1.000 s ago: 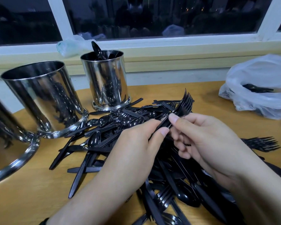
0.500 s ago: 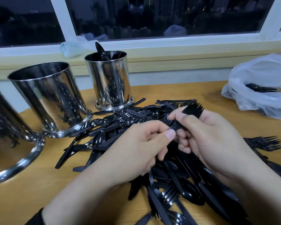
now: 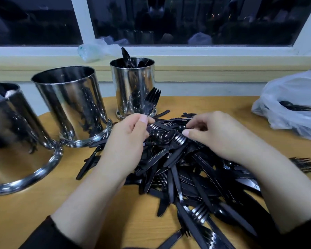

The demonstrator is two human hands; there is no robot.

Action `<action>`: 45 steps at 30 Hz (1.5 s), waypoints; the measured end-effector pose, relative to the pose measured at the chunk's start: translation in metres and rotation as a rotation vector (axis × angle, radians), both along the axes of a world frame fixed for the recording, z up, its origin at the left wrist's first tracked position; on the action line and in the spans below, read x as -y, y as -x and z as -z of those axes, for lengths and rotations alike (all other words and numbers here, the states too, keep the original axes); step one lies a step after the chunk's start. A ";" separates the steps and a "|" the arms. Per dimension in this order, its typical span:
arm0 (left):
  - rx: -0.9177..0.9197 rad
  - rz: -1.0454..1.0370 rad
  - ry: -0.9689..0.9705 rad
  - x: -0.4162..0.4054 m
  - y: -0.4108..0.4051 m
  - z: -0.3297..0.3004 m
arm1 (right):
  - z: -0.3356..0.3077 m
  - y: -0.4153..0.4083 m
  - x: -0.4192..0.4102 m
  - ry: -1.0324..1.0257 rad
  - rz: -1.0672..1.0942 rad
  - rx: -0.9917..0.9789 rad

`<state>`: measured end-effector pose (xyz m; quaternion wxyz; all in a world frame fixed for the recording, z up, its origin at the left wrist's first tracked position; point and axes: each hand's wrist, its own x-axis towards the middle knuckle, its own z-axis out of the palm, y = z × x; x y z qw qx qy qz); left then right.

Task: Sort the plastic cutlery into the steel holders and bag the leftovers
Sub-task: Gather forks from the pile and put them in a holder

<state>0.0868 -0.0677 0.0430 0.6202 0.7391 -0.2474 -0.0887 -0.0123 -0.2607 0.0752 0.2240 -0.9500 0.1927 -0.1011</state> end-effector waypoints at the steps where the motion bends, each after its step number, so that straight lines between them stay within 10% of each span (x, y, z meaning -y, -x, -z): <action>1: 0.009 -0.008 -0.010 0.001 0.000 -0.001 | 0.006 -0.002 -0.001 0.010 -0.003 0.005; 21: 0.107 0.000 -0.094 0.002 0.003 -0.002 | 0.015 0.003 0.002 -0.303 0.015 0.422; 38: -0.340 0.263 0.010 0.005 0.020 -0.005 | 0.008 0.008 0.005 -0.182 -0.017 0.603; 45: -0.216 0.165 0.027 0.006 0.018 -0.004 | -0.002 0.022 0.040 0.013 -0.012 0.064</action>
